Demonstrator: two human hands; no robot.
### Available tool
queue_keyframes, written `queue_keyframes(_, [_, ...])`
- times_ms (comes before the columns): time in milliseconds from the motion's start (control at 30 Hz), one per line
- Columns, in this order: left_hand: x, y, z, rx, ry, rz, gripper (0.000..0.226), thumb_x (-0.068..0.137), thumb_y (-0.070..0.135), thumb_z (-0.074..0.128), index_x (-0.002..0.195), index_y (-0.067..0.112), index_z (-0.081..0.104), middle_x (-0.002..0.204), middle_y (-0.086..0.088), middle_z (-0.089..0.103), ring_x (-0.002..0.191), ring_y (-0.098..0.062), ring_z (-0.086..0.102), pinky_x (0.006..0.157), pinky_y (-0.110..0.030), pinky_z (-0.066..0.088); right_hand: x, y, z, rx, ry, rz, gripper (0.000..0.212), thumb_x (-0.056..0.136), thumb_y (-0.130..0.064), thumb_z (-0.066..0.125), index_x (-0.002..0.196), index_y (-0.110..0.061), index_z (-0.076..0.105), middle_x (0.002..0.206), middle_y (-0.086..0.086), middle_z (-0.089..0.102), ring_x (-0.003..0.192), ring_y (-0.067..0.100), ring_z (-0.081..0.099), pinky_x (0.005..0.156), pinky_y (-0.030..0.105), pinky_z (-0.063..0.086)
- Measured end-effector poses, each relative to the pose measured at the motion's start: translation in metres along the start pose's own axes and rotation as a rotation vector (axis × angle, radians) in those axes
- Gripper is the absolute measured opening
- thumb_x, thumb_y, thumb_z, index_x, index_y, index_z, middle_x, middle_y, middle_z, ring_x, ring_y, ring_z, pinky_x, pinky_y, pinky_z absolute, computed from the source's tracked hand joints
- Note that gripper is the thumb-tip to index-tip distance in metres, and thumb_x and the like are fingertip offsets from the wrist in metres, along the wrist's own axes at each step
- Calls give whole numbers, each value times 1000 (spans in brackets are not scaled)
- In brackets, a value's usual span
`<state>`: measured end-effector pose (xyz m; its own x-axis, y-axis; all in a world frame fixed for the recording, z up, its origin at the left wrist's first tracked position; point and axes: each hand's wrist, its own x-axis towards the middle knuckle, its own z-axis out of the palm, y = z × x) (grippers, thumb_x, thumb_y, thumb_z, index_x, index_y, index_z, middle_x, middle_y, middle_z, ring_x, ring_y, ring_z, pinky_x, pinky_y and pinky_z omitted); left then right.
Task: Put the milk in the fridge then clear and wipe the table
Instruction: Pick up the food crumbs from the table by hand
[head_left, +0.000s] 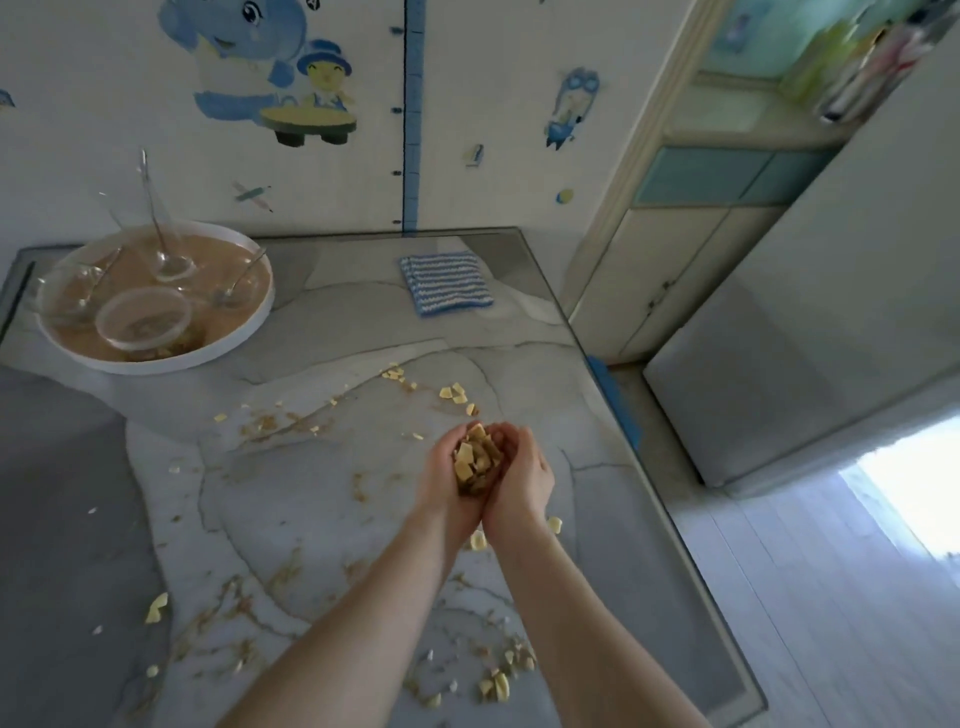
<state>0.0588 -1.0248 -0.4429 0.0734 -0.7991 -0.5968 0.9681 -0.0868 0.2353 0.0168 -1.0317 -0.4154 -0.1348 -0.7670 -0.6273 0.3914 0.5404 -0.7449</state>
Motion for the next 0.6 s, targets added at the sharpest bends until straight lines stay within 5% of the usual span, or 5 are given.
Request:
queue_keyframes(100, [3,-31,11,6,28,-3,34,92,20,40,68,7,60,64,-12,66,57,-21,67,54,-26,57,7,-17,-28,46,25,-1,30,89,-18,50,63,-11,63,66,5,63,62,17,61,55,23,51])
queue_keyframes(267, [16,-84,27,56,48,-39,25,90,24,42,100,7,57,91,-14,61,84,-24,61,65,-30,58,27,-44,-77,76,41,-3,31,87,-16,51,59,-11,62,63,4,63,60,17,61,53,23,49])
queue_keyframes(500, [26,-181,69,90,76,-9,47,91,23,40,58,8,69,65,-10,69,59,-19,69,61,-26,57,80,-89,-160,11,-5,-22,29,90,-18,50,67,-9,64,63,3,65,58,15,63,59,25,52])
queue_keyframes(600, [39,-224,78,72,93,-7,36,90,23,41,72,6,67,74,-10,70,67,-20,69,67,-27,56,103,-107,-198,-32,-31,-10,28,89,-18,51,67,-8,65,66,5,66,64,21,63,62,27,52])
